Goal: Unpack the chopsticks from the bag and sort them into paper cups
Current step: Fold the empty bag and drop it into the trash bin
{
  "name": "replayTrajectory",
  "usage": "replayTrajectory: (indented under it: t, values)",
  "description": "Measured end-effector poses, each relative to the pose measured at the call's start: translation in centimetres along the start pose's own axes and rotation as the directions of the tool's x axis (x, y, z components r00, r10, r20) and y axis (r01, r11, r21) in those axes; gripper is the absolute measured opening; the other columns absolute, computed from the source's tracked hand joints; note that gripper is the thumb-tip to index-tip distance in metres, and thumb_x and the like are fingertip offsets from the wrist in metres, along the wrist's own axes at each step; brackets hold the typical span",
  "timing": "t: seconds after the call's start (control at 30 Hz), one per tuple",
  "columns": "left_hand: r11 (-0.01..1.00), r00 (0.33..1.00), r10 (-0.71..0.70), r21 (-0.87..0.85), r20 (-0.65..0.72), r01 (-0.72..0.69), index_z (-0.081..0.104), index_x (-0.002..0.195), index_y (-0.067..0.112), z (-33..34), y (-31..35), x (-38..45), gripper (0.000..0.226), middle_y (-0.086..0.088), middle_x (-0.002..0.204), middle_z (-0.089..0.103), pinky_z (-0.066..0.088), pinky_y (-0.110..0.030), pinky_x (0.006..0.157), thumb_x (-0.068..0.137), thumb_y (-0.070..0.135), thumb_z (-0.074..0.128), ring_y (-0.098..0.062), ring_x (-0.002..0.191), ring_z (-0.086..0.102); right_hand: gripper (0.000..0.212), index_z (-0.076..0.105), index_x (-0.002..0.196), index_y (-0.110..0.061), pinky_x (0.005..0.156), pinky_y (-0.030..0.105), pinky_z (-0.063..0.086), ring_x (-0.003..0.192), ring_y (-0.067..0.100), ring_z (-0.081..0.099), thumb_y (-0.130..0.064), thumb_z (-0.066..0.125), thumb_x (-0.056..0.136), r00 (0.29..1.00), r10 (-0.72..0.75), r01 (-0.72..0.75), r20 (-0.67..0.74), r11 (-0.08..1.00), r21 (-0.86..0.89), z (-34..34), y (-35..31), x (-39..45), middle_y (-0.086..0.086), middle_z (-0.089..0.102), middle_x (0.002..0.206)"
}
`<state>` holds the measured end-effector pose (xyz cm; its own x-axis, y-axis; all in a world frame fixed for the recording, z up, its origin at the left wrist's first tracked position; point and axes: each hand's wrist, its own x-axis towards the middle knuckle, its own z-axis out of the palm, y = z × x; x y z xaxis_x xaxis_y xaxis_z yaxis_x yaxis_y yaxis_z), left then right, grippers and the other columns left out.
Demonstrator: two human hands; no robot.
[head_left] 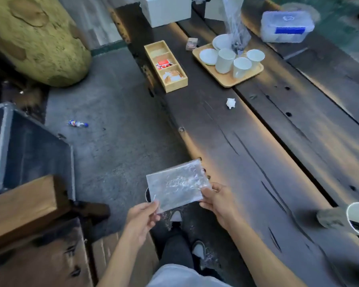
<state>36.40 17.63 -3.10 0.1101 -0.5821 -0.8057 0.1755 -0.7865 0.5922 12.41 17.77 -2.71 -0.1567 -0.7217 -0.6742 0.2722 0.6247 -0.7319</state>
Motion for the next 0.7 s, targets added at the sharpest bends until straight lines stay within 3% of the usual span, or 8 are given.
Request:
replayTrajectory:
  t: [0.13,0.3,0.43,0.5,0.7]
  values:
    - [0.995,0.996,-0.038,-0.099,-0.081,0.03,0.07,0.083,-0.004,-2.7,-2.1,2.5,0.004,-0.008,0.058,0.072,0.048,-0.016,0.041,0.086,-0.001,0.07,-0.009,0.044,0.061,0.012,0.06,0.084,-0.01,0.062,0.025,0.057,0.068,0.016,0.07,-0.01,0.057,0.096,0.992,0.127,-0.127,0.008,0.992,0.004,3.4,2.5,3.1,0.01,0.071,0.082]
    - [0.989,0.983,-0.118,-0.105,-0.144,0.103,0.066,0.076,-0.003,-4.7,-4.3,9.1,0.012,-0.007,0.051,0.068,0.047,-0.014,0.04,0.087,-0.007,0.066,-0.007,0.039,0.059,0.01,0.063,0.1,-0.004,0.063,0.03,0.059,0.072,0.02,0.076,-0.008,0.054,0.098,0.952,0.296,-0.298,-0.082,0.955,-0.009,6.8,6.4,9.5,0.017,0.075,0.099]
    - [0.969,0.958,-0.217,-0.155,-0.187,0.19,0.063,0.068,-0.002,-5.5,-7.0,15.8,0.023,-0.006,0.044,0.064,0.044,-0.012,0.037,0.09,-0.008,0.061,-0.006,0.034,0.056,0.01,0.06,0.101,-0.001,0.063,0.032,0.06,0.06,0.017,0.074,0.0,0.05,0.097,0.918,0.362,-0.373,-0.164,0.927,-0.04,8.4,10.6,14.9,0.016,0.075,0.09]
    - [0.957,0.943,-0.256,-0.189,-0.211,0.218,0.061,0.067,-0.003,-5.7,-8.6,19.3,0.024,-0.006,0.041,0.063,0.044,-0.012,0.036,0.09,-0.008,0.061,-0.006,0.032,0.055,0.009,0.06,0.1,0.001,0.063,0.031,0.059,0.067,0.022,0.074,0.003,0.052,0.096,0.904,0.386,-0.398,-0.183,0.917,-0.034,8.9,12.9,17.5,0.015,0.076,0.082]
    - [0.916,0.888,-0.379,-0.243,-0.259,0.32,0.058,0.071,-0.003,-6.1,-14.0,29.0,0.022,-0.006,0.036,0.06,0.047,-0.014,0.035,0.092,-0.01,0.058,-0.007,0.028,0.056,0.008,0.062,0.087,0.004,0.067,0.033,0.057,0.083,0.03,0.069,0.01,0.059,0.089,0.84,0.485,-0.49,-0.245,0.871,0.044,9.7,20.0,25.4,0.024,0.069,0.094]
